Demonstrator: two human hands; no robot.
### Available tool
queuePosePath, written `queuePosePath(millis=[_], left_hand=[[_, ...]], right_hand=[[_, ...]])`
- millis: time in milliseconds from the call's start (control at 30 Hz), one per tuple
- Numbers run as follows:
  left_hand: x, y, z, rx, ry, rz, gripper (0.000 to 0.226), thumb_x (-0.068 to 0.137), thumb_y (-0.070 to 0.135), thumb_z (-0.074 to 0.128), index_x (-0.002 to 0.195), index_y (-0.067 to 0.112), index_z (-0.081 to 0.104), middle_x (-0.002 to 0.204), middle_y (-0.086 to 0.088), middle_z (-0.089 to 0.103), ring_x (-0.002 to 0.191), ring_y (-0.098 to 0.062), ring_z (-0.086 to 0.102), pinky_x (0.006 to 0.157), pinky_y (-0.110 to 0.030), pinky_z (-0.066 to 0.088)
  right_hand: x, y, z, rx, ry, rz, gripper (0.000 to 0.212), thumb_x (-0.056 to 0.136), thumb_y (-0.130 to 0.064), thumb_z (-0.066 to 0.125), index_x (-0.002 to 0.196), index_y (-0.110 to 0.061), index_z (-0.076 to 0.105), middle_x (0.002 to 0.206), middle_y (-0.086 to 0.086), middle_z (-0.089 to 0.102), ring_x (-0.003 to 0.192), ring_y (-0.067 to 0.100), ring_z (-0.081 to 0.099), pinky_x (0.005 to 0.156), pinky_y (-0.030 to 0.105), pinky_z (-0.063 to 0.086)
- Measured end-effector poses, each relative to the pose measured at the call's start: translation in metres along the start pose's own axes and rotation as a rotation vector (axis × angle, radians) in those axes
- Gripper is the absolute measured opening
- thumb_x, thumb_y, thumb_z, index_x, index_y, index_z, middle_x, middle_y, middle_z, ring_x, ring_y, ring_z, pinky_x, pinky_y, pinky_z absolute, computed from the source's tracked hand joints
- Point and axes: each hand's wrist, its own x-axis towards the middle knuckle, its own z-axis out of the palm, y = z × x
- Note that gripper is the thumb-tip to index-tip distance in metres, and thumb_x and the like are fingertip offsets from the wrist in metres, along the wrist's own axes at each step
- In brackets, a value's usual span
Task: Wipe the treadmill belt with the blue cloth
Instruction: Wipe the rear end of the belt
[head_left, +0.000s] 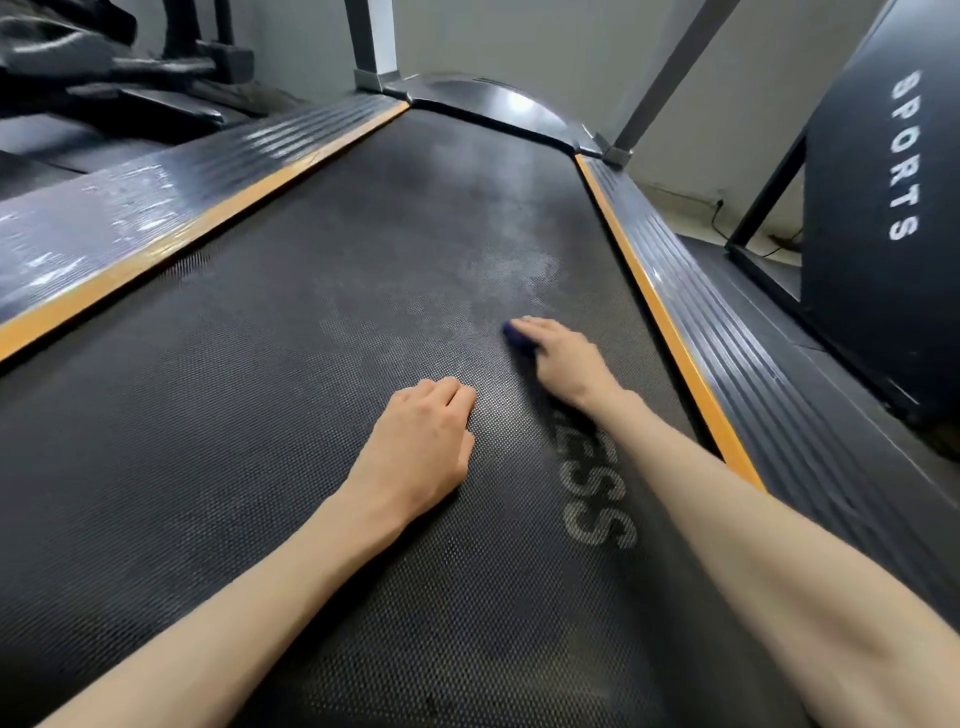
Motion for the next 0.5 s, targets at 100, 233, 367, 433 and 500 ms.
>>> queuePosePath(millis=[100,233,367,433,500], left_hand=[[-0.001,0.0,0.001,0.006,-0.004,0.003,0.033,0.073,0.026,0.031,0.082,0.014,0.06,0.078,-0.001,0.061,0.07,-0.023,0.06,0.064,-0.032,0.05],[0.0,0.002,0.0,-0.013,-0.006,-0.001,0.035,0.073,0.026,0.031,0.085,0.013,0.061,0.083,-0.002,0.062,0.073,-0.022,0.061,0.068,-0.032,0.051],[-0.002,0.0,0.005,-0.025,0.026,-0.006,0.032,0.073,0.024,0.032,0.085,0.015,0.06,0.081,0.002,0.06,0.072,-0.019,0.06,0.068,-0.029,0.05],[0.0,-0.001,0.005,-0.018,0.026,-0.003,0.031,0.072,0.025,0.032,0.084,0.015,0.06,0.08,0.002,0.06,0.071,-0.019,0.06,0.066,-0.029,0.049],[0.002,-0.001,0.005,0.008,0.018,0.004,0.032,0.071,0.025,0.033,0.083,0.015,0.061,0.079,0.0,0.061,0.07,-0.021,0.06,0.064,-0.029,0.05]], right_hand=[[-0.035,-0.022,0.005,0.098,-0.097,-0.321,0.047,0.092,0.001,0.043,0.135,-0.018,0.05,0.143,0.0,0.045,0.13,0.015,0.042,0.106,0.02,0.027],[-0.02,0.016,-0.007,0.125,-0.05,-0.123,0.051,0.087,0.008,0.042,0.133,-0.013,0.051,0.142,0.009,0.045,0.133,0.022,0.039,0.106,0.015,0.02],[0.017,0.044,-0.008,-0.029,0.0,0.414,0.033,0.085,0.004,0.042,0.113,-0.005,0.057,0.131,0.021,0.048,0.115,0.035,0.048,0.083,0.03,0.037],[0.035,0.023,0.0,-0.032,-0.005,0.313,0.029,0.084,0.004,0.043,0.109,-0.004,0.057,0.128,0.018,0.05,0.114,0.035,0.049,0.083,0.03,0.039],[0.048,-0.013,0.015,0.021,-0.05,0.078,0.048,0.083,0.006,0.043,0.126,-0.011,0.055,0.136,0.01,0.049,0.123,0.031,0.045,0.098,0.033,0.039]])
